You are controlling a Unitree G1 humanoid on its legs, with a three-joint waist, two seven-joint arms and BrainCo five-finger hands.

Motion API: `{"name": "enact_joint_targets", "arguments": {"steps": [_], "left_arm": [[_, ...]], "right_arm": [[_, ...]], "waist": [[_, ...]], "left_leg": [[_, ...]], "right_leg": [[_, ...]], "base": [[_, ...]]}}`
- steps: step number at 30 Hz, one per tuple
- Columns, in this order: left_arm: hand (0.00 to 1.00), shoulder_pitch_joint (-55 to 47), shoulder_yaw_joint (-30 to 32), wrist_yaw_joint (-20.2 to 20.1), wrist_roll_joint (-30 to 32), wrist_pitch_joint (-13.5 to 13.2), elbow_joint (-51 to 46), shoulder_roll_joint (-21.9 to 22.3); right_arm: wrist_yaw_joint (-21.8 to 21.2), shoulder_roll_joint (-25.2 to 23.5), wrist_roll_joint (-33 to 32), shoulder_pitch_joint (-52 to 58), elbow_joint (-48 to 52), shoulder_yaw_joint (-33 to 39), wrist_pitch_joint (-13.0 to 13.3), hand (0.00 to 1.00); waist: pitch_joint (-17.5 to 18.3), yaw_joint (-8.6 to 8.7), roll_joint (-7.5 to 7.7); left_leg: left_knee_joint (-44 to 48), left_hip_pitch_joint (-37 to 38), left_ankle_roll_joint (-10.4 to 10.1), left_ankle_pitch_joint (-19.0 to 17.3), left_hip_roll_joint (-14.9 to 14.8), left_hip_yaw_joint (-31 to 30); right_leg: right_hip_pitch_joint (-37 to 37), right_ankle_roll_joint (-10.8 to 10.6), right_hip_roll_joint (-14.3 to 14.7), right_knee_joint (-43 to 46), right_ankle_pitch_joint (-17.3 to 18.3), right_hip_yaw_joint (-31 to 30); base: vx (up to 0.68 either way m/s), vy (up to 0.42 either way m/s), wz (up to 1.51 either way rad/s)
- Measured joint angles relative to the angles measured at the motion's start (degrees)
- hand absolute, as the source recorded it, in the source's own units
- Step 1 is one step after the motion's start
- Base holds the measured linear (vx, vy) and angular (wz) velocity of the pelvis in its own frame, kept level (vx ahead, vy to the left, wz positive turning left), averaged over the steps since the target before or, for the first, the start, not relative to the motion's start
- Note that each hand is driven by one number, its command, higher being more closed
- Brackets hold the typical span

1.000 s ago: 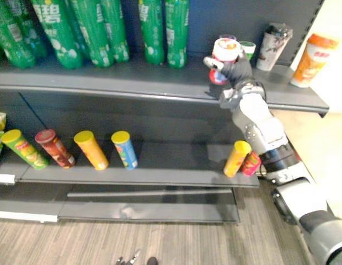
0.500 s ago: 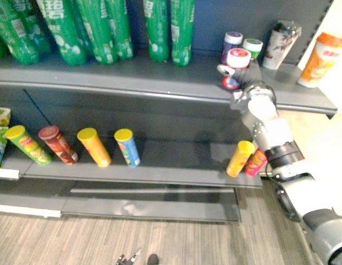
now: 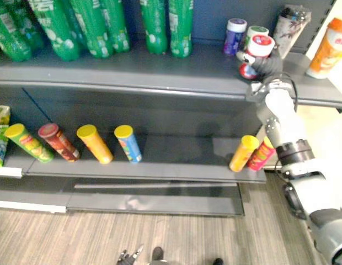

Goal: Put the gum and the chips on the shelf.

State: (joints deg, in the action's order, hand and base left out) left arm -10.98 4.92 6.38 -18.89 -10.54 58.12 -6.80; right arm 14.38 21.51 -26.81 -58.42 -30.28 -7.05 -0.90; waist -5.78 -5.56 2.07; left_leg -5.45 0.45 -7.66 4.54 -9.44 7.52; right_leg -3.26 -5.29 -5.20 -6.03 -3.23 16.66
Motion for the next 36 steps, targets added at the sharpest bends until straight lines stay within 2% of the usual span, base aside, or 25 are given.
{"name": "enact_joint_targets", "arguments": {"steps": [4,5,12,23,32,36], "left_arm": [[0.00,0.02,-0.07,-0.02,-0.01,0.00,0.00,0.05],[0.00,0.02,-0.07,-0.02,-0.01,0.00,0.00,0.05],[0.00,0.03,-0.07,0.00,0.00,0.00,0.00,0.17],[0.00,0.05,0.00,0.04,0.01,-0.05,-0.06,0.05],[0.00,0.06,0.54,0.00,0.01,-0.09,0.15,-0.05],[0.00,0.06,1.14,-0.01,0.03,-0.09,0.27,0.00]], "right_arm": [[-1.03,0.07,0.00,-0.01,0.11,0.01,0.48,1.00],[-1.15,0.07,0.01,-0.01,0.11,0.01,0.48,0.00],[-2.95,0.07,0.00,0.00,0.70,-0.03,0.37,0.00],[-2.88,0.06,-0.07,0.37,3.41,-0.03,0.42,0.00],[-2.74,0.04,-0.29,3.93,9.78,-0.16,1.75,0.00],[-2.48,0.04,-0.74,4.87,12.25,-0.12,1.23,0.00]], "waist": [[-0.37,0.06,-0.22],[-0.39,0.05,-0.24],[-0.73,-0.73,-0.34],[-1.45,0.05,-0.07],[-1.41,0.39,0.09],[-1.38,0.75,0.14]], "left_leg": [[-0.01,0.02,-0.03,-0.04,-0.04,0.14],[-0.01,0.04,-0.05,-0.08,-0.06,0.30],[-0.24,0.71,-0.21,-0.79,0.02,1.45],[-0.20,0.73,-0.15,-0.81,0.05,1.66],[0.01,0.87,0.15,-0.69,-0.26,2.82],[0.02,0.92,0.14,-0.69,-0.41,2.84]], "right_leg": [[0.01,-0.01,0.03,0.00,0.01,-0.11],[0.01,-0.02,0.04,0.00,0.02,-0.14],[-0.01,-0.25,-0.09,0.00,0.18,-1.23],[0.01,-0.26,-0.17,0.01,0.19,-1.33],[0.62,0.08,0.10,0.02,-0.08,-2.43],[0.73,-0.03,0.29,0.02,-0.23,-2.78]], "base": [[0.00,0.000,0.00],[0.00,0.000,0.00],[0.01,-0.001,-0.08],[0.00,0.000,0.00],[0.02,-0.005,-0.06],[0.01,-0.004,-0.03]]}}
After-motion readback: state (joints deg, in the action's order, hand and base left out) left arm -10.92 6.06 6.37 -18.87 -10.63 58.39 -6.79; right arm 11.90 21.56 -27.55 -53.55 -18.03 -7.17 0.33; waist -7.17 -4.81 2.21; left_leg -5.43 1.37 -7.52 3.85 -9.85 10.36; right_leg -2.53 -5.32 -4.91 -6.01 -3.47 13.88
